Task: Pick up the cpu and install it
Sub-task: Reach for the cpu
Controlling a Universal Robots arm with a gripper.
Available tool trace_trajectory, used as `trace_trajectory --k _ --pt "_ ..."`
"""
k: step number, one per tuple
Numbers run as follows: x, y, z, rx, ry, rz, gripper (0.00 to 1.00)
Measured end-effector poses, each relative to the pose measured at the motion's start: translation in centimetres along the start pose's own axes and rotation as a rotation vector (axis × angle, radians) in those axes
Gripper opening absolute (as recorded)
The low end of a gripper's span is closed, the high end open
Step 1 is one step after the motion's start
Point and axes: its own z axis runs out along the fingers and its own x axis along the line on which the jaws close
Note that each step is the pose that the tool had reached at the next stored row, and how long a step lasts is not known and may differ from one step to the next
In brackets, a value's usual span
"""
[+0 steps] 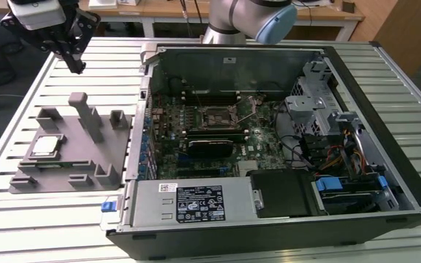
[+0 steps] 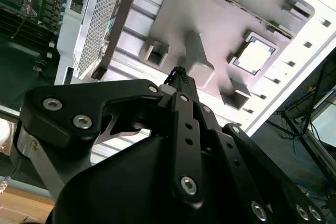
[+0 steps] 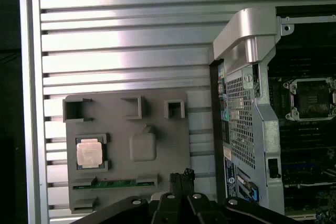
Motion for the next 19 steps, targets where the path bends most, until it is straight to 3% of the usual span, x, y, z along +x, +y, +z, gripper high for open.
trace_trajectory --k 19 --pt "2.09 -0.16 -0.03 0.0 0.0 0.0 0.11"
